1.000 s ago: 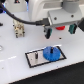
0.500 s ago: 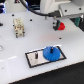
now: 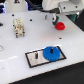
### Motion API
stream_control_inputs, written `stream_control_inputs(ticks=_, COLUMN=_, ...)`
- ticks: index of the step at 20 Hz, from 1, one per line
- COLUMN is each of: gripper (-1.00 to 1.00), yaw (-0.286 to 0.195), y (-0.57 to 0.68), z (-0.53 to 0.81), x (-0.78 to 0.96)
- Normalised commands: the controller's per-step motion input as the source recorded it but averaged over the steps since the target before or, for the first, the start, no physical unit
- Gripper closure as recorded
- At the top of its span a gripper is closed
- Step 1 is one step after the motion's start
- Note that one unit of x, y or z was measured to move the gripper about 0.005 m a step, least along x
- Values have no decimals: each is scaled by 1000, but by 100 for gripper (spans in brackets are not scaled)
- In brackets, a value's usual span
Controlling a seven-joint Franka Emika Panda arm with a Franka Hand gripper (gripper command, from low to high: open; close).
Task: Insert the blue gear onto the right peg, followed by the red gear
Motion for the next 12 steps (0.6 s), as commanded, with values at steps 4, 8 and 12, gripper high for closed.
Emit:
stream_control_inputs(ticks=4, gripper=-100, yaw=0, y=0, z=-371, x=-468)
stream_control_inputs(ticks=8, gripper=-100, yaw=0, y=0, z=-304, x=-334)
stream_control_inputs(ticks=12, gripper=-100, yaw=0, y=0, z=-181, x=-47)
